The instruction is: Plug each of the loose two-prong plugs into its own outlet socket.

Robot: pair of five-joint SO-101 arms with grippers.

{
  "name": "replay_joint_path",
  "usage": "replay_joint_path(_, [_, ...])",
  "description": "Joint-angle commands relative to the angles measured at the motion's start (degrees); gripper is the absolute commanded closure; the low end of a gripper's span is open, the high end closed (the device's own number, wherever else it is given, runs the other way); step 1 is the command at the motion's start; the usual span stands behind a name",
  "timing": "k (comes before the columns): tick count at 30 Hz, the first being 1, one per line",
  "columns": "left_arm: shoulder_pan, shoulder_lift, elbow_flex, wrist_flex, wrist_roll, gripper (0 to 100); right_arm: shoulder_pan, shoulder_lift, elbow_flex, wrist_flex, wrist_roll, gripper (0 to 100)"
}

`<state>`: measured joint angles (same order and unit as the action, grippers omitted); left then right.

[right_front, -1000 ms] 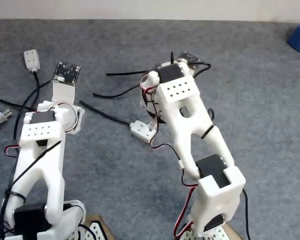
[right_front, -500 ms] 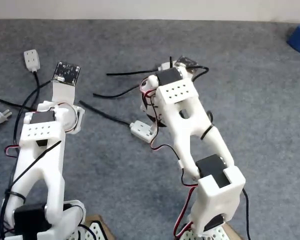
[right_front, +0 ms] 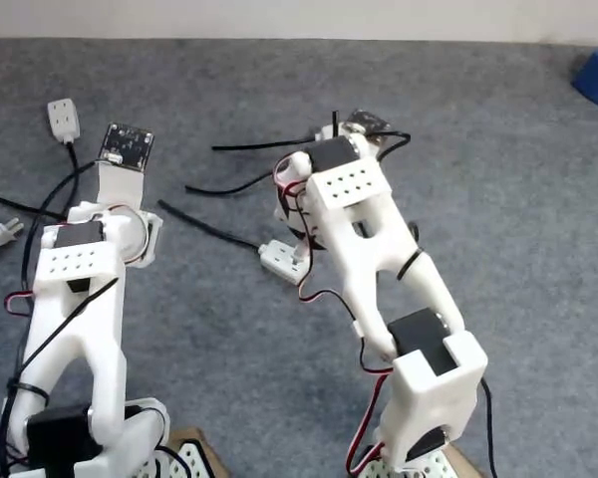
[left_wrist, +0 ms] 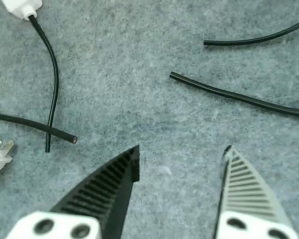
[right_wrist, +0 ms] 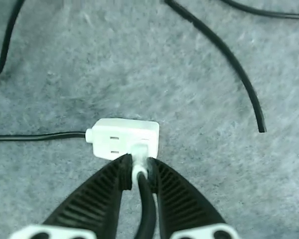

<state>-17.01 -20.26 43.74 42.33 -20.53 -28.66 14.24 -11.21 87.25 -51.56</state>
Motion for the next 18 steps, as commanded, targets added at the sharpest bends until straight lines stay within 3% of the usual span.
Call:
replay_joint_path(1, [-1.1, -2.24, -0.31, -0.79, -0.44, 73, -0.48, -0.57, 0.04, -0.22, 0.44, 99.2])
replay_joint_path(12, [-1.19, -2.24, -0.31, -0.79, -0.44, 73, -0.48, -0.75, 9.71, -4.7, 0.26, 99.2])
replay_joint_path(18, [-1.19, -2.24, -0.31, -0.79, -0.44, 73, -0.66, -0.92, 7.69, -4.26, 0.26, 99.2])
